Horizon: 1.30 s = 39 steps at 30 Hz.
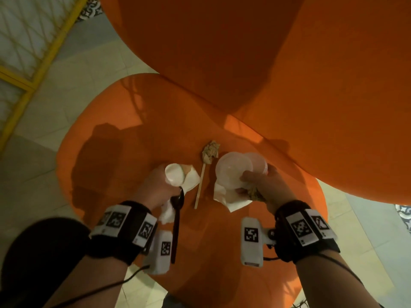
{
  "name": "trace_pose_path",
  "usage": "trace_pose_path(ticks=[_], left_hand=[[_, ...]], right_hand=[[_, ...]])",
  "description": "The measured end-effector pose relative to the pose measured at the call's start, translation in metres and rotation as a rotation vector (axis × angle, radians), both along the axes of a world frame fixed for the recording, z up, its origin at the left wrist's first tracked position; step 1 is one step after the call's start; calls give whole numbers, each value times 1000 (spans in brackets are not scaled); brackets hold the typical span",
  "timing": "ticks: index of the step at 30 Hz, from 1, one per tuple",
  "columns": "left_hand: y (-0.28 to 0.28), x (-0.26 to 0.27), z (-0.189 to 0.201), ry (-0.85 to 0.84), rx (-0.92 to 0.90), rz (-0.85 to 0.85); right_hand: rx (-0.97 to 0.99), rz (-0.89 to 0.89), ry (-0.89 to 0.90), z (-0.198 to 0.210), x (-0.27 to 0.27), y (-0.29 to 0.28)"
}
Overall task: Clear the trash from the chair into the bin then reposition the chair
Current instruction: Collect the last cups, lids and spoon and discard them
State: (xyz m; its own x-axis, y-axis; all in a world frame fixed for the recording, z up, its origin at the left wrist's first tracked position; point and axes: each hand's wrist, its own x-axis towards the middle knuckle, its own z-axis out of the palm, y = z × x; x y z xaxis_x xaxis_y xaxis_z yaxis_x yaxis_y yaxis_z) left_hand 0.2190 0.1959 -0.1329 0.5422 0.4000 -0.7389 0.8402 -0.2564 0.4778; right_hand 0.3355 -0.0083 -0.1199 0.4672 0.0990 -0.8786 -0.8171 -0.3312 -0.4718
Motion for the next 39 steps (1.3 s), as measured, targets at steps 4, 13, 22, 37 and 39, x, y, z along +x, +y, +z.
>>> trace_pose_path(ticks=[4, 13, 22, 37, 39], left_hand=[[-12, -13, -10, 31, 106, 35], [-32, -24, -11, -25, 285, 46], [-37, -35, -12, -238, 155, 250], [-23, 56, 6, -214, -142, 14], [-31, 64, 5, -235, -91, -75]], right_hand=[[-52, 102, -31, 3, 4, 2], [-143, 239, -126, -3, 1, 2], [-138, 422, -33, -5, -10, -3], [-31, 459, 94, -11, -23, -27], [-22, 436, 123, -10, -27, -31]])
